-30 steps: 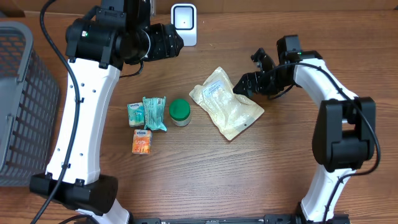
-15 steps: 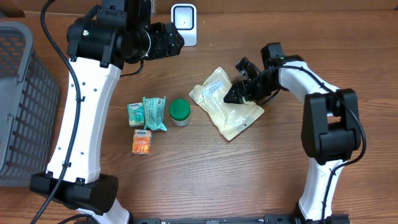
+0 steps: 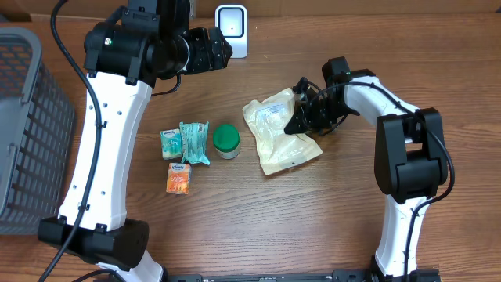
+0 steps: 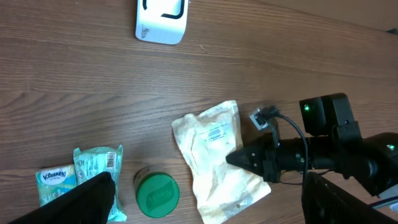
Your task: Scan the item barcode
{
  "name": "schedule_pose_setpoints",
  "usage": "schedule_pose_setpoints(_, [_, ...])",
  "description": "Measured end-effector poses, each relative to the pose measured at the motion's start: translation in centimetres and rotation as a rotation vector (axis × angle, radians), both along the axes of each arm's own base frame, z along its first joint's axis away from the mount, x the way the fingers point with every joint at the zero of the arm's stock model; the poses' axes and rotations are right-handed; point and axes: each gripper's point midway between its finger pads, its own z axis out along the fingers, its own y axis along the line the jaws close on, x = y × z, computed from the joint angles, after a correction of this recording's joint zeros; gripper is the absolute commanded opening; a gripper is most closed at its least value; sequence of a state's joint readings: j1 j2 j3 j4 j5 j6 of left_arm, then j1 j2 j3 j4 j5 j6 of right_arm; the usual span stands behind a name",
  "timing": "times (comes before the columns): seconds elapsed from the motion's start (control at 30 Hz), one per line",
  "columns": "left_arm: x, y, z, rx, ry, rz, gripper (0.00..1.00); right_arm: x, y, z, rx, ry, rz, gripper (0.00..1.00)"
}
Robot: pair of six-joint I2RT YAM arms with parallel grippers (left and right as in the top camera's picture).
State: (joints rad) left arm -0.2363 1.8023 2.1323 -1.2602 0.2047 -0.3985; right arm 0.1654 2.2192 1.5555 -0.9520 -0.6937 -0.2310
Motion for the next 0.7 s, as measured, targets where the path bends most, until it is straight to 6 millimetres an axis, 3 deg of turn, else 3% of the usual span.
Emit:
schedule_pose_setpoints(0.17, [0.1,0.0,0.1,-0.001,-0.005,0.001,0.87,1.0,-0.5,3.0,-0.025,0.024,-0.019,0.04])
schedule_pose_setpoints(0.33, [0.1,0.0,0.1,-0.001,-0.004,0.001,0.87,2.9,-1.9,8.0,-0.152,-0.051,-0.065,0.04])
schedule_pose_setpoints(0.43, [0.1,0.1,0.1,0.003,-0.005,0.003,0.87,3.1,-4.3,11.0,-0.350,-0.124,-0.148,0.04])
schedule_pose_setpoints(0.53, [0.2,0.3,0.0,0.013,-0.008,0.012,0.87,1.8,-6.8,13.3,-0.629,-0.172,-0.251,0.04])
schedule_pose_setpoints(0.63, [0.3,0.5,0.0,0.022,-0.010,0.022,0.88,-0.2,-8.5,14.3,-0.906,-0.200,-0.307,0.04])
schedule_pose_setpoints(0.7, [0.3,0.6,0.0,0.027,-0.011,0.026,0.88,-1.4,-9.1,13.6,-1.085,-0.216,-0.303,0.04])
